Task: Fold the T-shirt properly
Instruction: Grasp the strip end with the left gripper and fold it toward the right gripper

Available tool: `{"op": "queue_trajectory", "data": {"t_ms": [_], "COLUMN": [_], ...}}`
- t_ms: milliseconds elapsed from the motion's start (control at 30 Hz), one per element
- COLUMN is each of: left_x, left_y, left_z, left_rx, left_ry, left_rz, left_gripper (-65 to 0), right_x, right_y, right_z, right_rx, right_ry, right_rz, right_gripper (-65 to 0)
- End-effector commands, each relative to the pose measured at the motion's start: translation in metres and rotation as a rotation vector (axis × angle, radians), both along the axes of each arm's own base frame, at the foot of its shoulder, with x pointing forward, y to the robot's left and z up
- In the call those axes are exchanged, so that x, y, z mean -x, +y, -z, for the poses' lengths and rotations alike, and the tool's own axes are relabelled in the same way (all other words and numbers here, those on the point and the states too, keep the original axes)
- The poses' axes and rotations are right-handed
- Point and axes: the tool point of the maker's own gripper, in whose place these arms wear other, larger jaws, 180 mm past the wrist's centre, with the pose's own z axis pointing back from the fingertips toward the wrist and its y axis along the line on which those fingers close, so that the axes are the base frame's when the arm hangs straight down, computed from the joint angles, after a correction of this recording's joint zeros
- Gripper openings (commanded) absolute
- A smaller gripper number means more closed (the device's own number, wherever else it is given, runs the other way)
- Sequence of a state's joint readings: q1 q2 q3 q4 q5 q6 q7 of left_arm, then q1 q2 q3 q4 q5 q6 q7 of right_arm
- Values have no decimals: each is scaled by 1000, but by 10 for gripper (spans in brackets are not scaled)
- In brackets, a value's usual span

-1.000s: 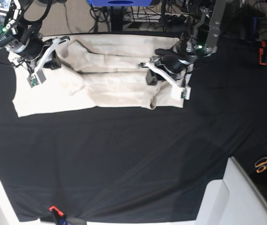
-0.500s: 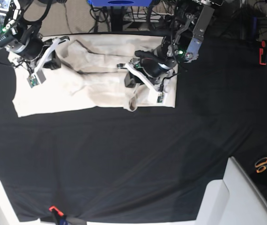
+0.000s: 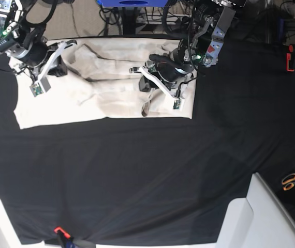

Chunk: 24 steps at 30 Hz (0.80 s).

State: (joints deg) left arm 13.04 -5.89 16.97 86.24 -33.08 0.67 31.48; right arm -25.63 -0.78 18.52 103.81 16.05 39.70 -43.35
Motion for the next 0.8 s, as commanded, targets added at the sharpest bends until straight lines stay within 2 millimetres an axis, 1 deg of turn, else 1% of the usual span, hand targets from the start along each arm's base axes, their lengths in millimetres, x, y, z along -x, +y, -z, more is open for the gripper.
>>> {"op": "queue_trajectory", "data": {"t_ms": [0,33,100,133,233,300,333,433,567,667,767], "left_x": [-8,-8,-12,-12,-11,-9,-12,-13,-14,-22,-35], "left_y": [-4,-4,-8,-12,-31,-41,-45,-55,-63,-68,-76], "left_z": [-9,-9,-12,-12,-14,-14,-16,-12,-10,-21,-37], "left_rx": [22,21,21,19,22,26,26,18,11,29,53], "left_ry": [-32,-33,-46,-47,-58,-59,-68,-63,-64,-92,-138], "left_rz": [-3,-2,16,34,105,139,153,194,229,228,227], "left_gripper": [-589,-532,-454,-426,-378,-365,-364,-364,-364,-364,-364], "right_x": [-6,-6,-6,-6,-6,-6,-6,-6,-6,-6,-6], "right_y": [0,0,0,0,1,1,1,-1,-1,0,1], "right_z": [-9,-9,-9,-9,-9,-9,-9,-9,-9,-9,-9], "right_rx": [-8,-8,-9,-9,-10,-10,-10,-6,-6,-8,-10], "right_ry": [-39,-39,-39,-39,-39,-39,-39,-39,-39,-39,-39], "right_rz": [-3,-3,-2,-2,-3,-3,-3,0,0,-3,-7], "right_gripper": [-648,-648,-648,-648,-648,-648,-648,-648,-648,-648,-648]}}
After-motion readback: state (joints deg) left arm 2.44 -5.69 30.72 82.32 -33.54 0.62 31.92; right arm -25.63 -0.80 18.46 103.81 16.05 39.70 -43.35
